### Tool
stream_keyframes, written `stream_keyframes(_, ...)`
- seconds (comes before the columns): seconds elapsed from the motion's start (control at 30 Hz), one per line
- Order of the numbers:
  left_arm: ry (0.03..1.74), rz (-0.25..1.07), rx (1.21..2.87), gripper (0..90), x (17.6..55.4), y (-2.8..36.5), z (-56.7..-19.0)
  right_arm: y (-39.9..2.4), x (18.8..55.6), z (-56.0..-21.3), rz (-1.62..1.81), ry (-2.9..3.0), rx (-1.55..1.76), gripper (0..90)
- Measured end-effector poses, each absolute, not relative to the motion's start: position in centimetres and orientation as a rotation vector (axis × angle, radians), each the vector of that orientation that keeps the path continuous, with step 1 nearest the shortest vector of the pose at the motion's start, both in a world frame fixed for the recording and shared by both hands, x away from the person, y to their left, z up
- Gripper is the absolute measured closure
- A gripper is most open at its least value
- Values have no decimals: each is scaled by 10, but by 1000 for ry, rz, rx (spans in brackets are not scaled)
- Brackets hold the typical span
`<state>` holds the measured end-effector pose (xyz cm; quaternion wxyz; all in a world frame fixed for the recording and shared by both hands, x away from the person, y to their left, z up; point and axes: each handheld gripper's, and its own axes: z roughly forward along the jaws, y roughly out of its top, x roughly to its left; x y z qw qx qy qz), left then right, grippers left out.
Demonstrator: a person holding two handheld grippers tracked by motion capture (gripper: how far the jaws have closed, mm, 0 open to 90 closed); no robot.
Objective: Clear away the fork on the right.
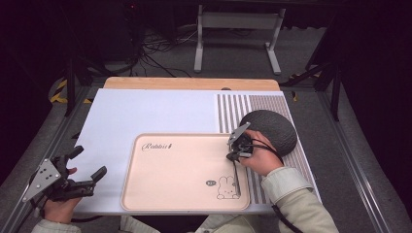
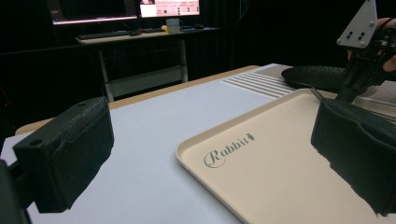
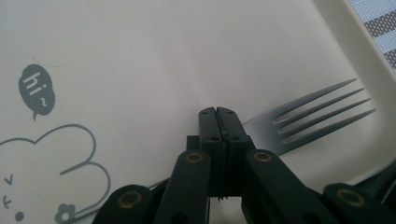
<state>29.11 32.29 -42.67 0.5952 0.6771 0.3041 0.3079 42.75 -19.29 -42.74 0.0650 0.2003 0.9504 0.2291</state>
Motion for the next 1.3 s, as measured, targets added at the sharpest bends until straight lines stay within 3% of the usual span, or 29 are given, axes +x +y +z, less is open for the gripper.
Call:
stream_keyframes(0.4, 710, 715, 1569, 1, 291, 323, -427, -193, 427, -427, 686, 2866, 617, 891)
stream_keyframes(0.5, 710, 714, 1567, 1, 291, 323, -427, -194, 426, -426, 713, 2864, 622, 815)
stream_keyframes(0.67, 709, 716, 1571, 1, 291, 323, -427, -200, 420, -410, 914, 2775, 612, 565)
stream_keyframes(0.7, 709, 716, 1571, 1, 291, 323, -427, -200, 420, -410, 914, 2775, 612, 565)
stream_keyframes(0.9, 709, 716, 1574, 1, 291, 323, -427, -210, 407, -385, 1177, 2582, 656, 281)
stream_keyframes(1.0, 711, 713, 1566, 1, 291, 323, -427, -219, 402, -377, 1250, 2492, 666, 207)
stream_keyframes(1.3, 709, 716, 1570, 1, 291, 323, -427, -245, 388, -361, 1358, 2324, 677, 166)
